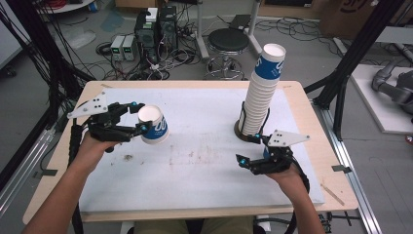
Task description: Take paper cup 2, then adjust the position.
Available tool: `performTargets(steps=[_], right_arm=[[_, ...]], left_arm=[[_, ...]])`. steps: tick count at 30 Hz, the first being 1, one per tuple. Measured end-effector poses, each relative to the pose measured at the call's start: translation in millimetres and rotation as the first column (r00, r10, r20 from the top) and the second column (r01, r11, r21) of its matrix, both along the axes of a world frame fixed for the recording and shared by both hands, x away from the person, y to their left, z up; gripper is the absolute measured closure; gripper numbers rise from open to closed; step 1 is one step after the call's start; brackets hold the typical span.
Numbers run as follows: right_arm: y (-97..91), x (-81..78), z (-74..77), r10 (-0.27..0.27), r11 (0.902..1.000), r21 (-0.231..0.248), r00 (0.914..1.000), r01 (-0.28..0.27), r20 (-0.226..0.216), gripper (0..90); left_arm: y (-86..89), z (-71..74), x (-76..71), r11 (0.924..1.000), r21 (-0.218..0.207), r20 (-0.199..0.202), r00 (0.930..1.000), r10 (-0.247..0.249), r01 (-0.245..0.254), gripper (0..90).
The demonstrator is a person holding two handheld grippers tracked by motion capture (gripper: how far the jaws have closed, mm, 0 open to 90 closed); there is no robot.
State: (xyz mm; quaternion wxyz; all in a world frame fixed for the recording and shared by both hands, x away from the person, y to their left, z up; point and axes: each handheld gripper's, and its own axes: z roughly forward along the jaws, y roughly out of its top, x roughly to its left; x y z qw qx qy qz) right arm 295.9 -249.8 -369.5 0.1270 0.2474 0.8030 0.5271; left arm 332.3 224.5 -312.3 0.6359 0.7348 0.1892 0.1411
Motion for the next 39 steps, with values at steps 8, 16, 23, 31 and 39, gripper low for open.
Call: performTargets(steps=[8, 16, 23, 31, 39], right_arm=[[6.4, -1.9, 0.4, 0.018, 0.9998, 0.001, 0.9997, -0.018, 0.014, 19.1], [21.7, -1.9, -4.3, 0.071, 0.9966, 0.040, 0.9973, -0.072, 0.018, 19.1], [40.0, -1.1, -7.1, 0.144, 0.9881, 0.053, 0.9896, -0.144, 0.006, 19.1], [57.1, 0.5, -9.4, 0.198, 0.9764, 0.084, 0.9800, -0.199, 0.019, 19.1], [78.8, 2.9, -15.4, 0.264, 0.9597, 0.097, 0.9645, -0.264, 0.009, 19.1]], left_arm=[[-5.7, -3.6, -5.7, 1.0000, -0.001, -0.028, 0.9996, -0.003, 0.003, 32.2], [-19.1, -13.7, -11.4, 0.9998, -0.006, -0.057, 0.9982, -0.020, 0.020, 32.2], [-34.3, -23.5, -16.1, 0.9986, 0.000, -0.068, 0.9962, -0.053, 0.053, 32.2], [-52.5, -29.4, -17.6, 0.9955, -0.009, -0.082, 0.9921, -0.095, 0.095, 32.2], [-71.3, -34.2, -21.6, 0.9870, -0.009, -0.088, 0.9831, -0.161, 0.160, 32.2]])
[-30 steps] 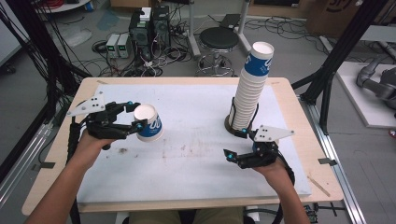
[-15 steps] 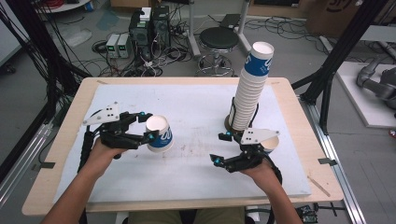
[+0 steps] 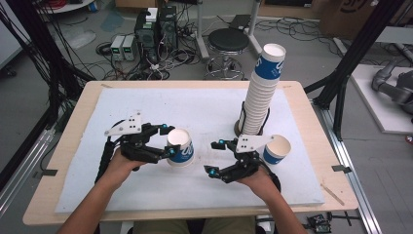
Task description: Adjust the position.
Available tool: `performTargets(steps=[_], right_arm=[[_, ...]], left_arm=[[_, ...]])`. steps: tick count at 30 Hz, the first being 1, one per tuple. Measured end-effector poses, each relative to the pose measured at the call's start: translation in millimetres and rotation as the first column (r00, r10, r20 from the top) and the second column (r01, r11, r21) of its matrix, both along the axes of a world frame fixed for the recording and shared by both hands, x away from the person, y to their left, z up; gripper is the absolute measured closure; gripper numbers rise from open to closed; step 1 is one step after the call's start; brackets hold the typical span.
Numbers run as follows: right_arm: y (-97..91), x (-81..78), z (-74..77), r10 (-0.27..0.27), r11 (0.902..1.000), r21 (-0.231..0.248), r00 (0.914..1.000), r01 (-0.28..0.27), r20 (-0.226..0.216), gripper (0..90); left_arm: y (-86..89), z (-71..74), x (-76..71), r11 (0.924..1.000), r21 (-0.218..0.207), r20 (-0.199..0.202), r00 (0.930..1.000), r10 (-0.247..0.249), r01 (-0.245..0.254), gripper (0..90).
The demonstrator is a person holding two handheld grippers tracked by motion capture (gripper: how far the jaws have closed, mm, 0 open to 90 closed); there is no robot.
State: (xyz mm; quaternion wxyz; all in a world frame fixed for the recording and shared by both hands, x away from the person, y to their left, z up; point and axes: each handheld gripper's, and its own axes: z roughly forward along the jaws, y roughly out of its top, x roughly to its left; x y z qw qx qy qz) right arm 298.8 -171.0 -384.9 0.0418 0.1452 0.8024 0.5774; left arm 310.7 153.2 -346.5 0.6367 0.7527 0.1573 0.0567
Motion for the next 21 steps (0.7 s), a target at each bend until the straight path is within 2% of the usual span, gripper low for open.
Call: performTargets(steps=[8, 12, 21], right_arm=[[10.8, 3.9, -3.4, 0.007, 0.9999, -0.008, 1.0000, -0.007, -0.007, 19.1], [15.9, 5.5, -4.9, 0.018, 0.9997, -0.014, 0.9998, -0.018, 0.006, 19.1], [30.2, 8.3, -8.7, 0.064, 0.9979, 0.004, 0.9978, -0.064, 0.018, 19.1]], left_arm=[[-7.8, -0.5, -1.9, 0.9996, 0.002, 0.000, 0.9996, -0.027, 0.027, 32.2], [-10.1, -1.2, -2.7, 0.9991, -0.005, -0.002, 0.9991, -0.042, 0.042, 32.2], [-20.0, -2.1, -3.3, 0.9957, -0.021, -0.001, 0.9959, -0.091, 0.091, 32.2]])
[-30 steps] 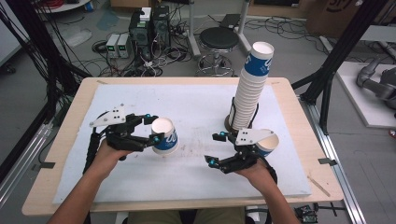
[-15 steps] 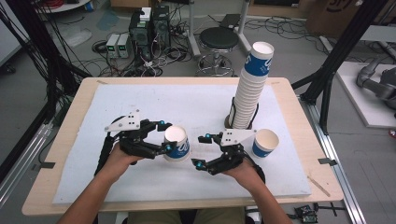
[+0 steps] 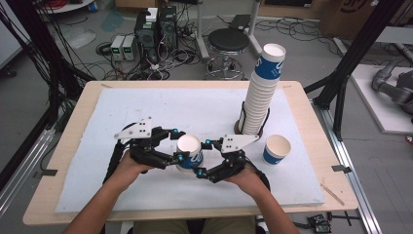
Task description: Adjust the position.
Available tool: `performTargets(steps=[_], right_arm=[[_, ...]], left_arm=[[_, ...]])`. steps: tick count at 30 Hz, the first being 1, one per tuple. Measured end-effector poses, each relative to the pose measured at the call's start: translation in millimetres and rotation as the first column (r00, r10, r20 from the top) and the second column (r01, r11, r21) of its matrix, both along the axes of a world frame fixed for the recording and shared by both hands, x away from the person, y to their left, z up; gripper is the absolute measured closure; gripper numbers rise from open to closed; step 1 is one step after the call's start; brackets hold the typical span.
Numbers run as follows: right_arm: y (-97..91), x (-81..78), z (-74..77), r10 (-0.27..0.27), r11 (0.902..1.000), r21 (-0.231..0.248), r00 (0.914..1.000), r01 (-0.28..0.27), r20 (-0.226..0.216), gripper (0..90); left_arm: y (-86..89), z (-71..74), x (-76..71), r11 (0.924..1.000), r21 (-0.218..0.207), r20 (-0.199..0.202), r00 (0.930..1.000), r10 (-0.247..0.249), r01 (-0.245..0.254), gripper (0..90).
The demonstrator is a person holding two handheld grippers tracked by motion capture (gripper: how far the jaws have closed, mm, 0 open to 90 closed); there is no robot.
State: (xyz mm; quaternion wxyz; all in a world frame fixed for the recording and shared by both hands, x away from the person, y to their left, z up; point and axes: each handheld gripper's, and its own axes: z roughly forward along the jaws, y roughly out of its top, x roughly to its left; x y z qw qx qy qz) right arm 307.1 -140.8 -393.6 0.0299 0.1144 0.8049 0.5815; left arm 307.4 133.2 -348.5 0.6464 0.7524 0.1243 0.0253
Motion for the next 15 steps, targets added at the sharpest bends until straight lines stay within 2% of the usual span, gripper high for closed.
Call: performTargets(steps=[6, 12, 15], right_arm=[[2.8, 1.7, -1.9, 0.026, 0.9997, -0.003, 0.9997, -0.026, -0.003, 19.5], [-0.2, 2.4, 1.2, 0.033, 0.9995, -0.004, 0.9993, -0.033, 0.019, 25.7], [0.1, 2.9, 4.3, 0.036, 0.9991, -0.024, 0.9991, -0.035, 0.024, 28.1]], left_arm=[[-1.8, 0.2, 0.8, 0.9997, -0.018, -0.003, 0.9998, -0.017, 0.017, 32.4], [0.7, 1.5, 1.8, 0.9994, -0.029, -0.005, 0.9998, -0.021, 0.020, 32.7], [1.6, 1.3, 2.6, 0.9995, -0.024, -0.007, 0.9998, -0.019, 0.018, 32.6]])
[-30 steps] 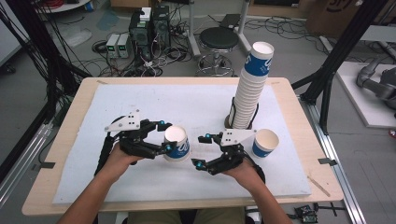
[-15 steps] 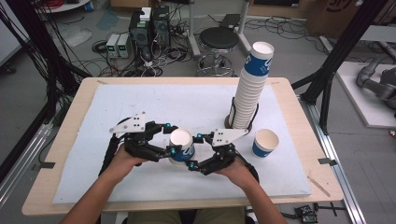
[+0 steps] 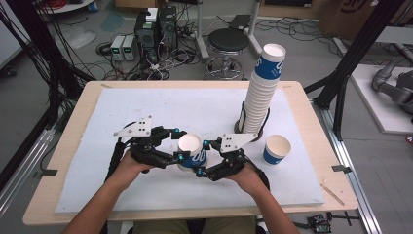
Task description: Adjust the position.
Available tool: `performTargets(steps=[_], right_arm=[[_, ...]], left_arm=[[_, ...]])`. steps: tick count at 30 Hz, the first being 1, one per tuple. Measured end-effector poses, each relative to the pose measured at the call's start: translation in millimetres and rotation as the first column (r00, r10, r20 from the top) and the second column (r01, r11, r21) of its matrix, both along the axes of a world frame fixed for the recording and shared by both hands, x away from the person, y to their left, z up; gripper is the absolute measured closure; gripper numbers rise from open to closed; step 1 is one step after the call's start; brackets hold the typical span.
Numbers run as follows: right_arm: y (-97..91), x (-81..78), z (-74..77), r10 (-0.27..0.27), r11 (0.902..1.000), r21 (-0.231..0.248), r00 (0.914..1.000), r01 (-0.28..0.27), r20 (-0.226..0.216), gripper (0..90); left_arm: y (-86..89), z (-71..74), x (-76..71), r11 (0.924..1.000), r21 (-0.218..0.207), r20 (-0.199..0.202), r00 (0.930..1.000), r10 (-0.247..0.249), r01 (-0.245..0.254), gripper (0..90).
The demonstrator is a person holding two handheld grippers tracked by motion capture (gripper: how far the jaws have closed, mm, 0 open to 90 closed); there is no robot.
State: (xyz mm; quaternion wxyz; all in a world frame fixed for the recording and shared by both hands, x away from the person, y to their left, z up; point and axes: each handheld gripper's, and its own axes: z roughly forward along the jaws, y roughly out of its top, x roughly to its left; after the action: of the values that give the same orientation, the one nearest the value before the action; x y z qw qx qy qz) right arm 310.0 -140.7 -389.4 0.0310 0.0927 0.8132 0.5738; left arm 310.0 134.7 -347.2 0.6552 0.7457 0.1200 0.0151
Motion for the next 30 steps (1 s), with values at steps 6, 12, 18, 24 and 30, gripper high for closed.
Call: performTargets(steps=[6, 12, 18, 24, 30], right_arm=[[2.3, 1.6, 6.6, 0.016, 0.9972, -0.073, 0.9999, -0.016, 0.002, 30.7], [3.5, 2.6, 21.3, 0.036, 0.9815, -0.189, 0.9983, -0.027, 0.045, 30.8], [7.9, 6.3, 36.1, 0.063, 0.9499, -0.310, 0.9961, -0.041, 0.062, 30.8], [18.7, 8.3, 48.1, 0.101, 0.9035, -0.424, 0.9922, -0.060, 0.074, 30.7], [31.8, 8.9, 57.9, 0.125, 0.8428, -0.535, 0.9886, -0.062, 0.084, 30.6]], left_arm=[[0.1, 0.0, -0.5, 0.9996, 0.029, -0.033, 0.9994, 0.008, -0.007, 25.9], [5.0, 3.8, 1.5, 0.9944, 0.106, -0.056, 0.9984, 0.011, -0.005, 13.0], [9.9, 10.2, 2.7, 0.9861, 0.166, -0.051, 0.9987, 0.000, 0.008, 13.0], [5.1, 18.0, 5.0, 0.9679, 0.250, -0.056, 0.9984, -0.010, 0.024, 13.2], [-3.9, 19.9, 7.5, 0.9444, 0.324, -0.063, 0.9973, -0.037, 0.055, 16.0]])
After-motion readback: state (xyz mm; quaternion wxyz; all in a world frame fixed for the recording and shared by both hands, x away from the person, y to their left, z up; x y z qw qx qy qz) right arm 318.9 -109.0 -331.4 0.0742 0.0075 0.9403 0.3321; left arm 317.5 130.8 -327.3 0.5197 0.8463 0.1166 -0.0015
